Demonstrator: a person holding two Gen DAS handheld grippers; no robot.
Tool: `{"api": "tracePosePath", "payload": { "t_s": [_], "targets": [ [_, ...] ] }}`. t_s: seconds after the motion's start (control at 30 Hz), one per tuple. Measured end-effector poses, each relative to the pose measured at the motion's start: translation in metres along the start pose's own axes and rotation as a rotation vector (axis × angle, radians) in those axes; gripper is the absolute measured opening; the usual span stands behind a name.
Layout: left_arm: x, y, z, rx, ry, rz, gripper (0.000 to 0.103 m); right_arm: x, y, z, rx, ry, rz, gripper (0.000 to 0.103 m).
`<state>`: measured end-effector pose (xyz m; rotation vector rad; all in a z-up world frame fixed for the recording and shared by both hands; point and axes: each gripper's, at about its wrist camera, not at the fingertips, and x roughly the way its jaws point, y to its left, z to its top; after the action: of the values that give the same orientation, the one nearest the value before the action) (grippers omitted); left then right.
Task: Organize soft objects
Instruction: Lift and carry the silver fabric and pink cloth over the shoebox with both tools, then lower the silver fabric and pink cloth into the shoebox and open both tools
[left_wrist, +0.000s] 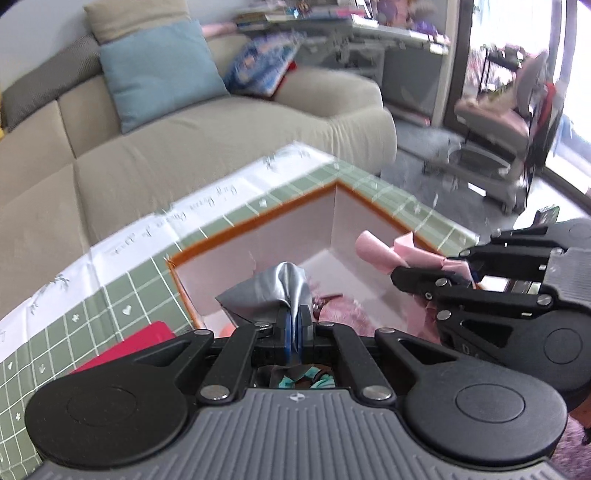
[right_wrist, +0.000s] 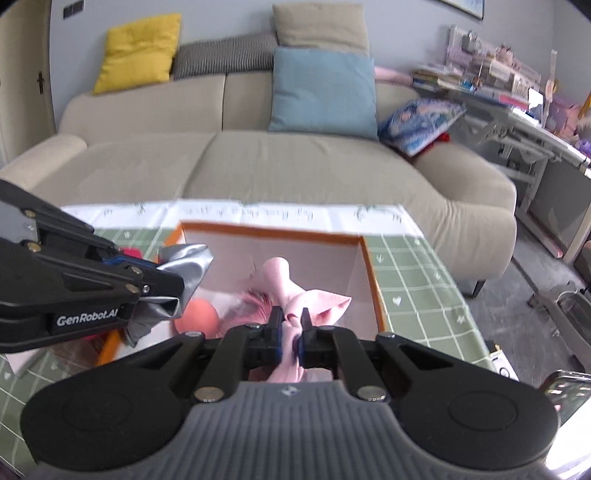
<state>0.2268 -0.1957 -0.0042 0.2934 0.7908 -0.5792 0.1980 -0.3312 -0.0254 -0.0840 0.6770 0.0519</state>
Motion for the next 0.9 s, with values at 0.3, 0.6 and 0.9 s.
{"api": "tracePosePath", "payload": {
  "t_s": [0.3, 0.6, 0.9],
  "targets": [
    [0.046, -0.005, 0.004, 0.107, 0.087, 0.005, 0.003, 0.047, -0.002, -0.001, -0.065, 0.067, 0.008, 0.004],
    [0.077, 0.003, 0.004, 0.111, 0.172, 0.027, 0.004, 0.080, 0.000, 0.001, -0.079, 0.126, 0.011, 0.006],
    [0.087, 0.005, 0.003, 0.142, 0.213, 0.017, 0.019, 0.093, -0.001, 0.001, -0.080, 0.218, 0.014, 0.037]
  ]
}}
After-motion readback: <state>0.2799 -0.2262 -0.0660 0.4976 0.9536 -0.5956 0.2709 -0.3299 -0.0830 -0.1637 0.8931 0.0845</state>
